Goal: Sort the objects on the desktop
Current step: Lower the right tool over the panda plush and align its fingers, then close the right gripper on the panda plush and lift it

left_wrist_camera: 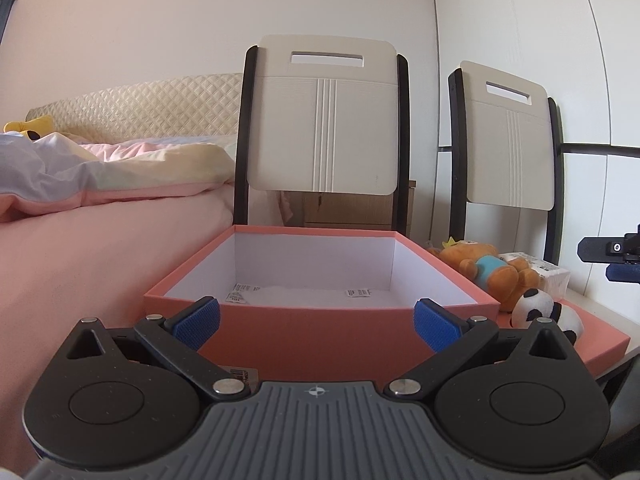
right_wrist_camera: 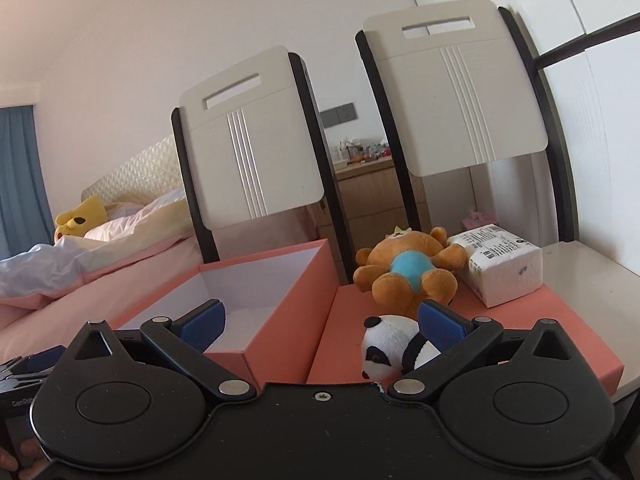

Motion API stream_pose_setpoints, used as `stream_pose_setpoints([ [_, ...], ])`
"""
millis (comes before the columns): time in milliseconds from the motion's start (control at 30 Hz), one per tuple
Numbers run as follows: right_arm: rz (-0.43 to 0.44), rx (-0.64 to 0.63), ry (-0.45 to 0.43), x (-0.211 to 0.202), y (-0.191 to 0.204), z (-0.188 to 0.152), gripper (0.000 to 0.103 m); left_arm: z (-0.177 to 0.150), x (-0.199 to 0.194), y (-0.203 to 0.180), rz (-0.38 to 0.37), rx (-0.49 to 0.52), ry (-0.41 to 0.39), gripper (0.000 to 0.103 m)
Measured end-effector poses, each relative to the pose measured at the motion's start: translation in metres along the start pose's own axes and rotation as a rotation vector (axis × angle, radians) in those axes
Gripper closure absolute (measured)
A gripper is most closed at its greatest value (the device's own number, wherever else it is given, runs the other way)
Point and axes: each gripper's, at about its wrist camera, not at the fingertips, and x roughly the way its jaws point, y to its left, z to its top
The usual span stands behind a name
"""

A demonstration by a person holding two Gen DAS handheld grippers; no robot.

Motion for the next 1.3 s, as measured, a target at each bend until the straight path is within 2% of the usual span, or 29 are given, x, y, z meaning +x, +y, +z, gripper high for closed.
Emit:
stream_pose_setpoints([
  [100,-0.047,-0.062,0.068,0.024,-0.013,0.011,0.001,0.000,-0.001,0.002,0.002,-0.009,0.005,0.000],
  [167,-0.053,-0.045,0.123,0.040,-0.026,0.015,0.001,0.000,-0.002,0.003,-0.001,-0.017,0.004,0.000],
  [400,-0.066,-0.125,0.260,0.083,-0.040,0.004,0.001,0.000,-0.002,0.005,-0.005,-0.025,0.003,0.000],
  [533,-0.075,-0.186,0.297,0.098,-0.034,-0.007,0.002,-0.001,-0.002,0.005,-0.012,-0.025,0.009,0.000],
  [667,-0.092,-0.229,0.333,0.105,-0.034,-0.021,0.009,-0.002,0.000,0.007,-0.012,-0.028,0.016,0.000],
  [833,-0.109,-0.259,0.324,0.104,-0.033,-0.026,0.014,-0.002,0.001,0.006,-0.011,-0.028,0.022,0.000],
  [1067,-0.084,-0.237,0.302,0.099,-0.032,-0.023,0.031,-0.003,0.001,0.006,-0.004,-0.023,0.020,0.000],
  [1300,-0.078,-0.168,0.238,0.086,-0.029,-0.006,0.032,-0.001,-0.001,0.008,-0.007,-0.029,0.012,0.000],
])
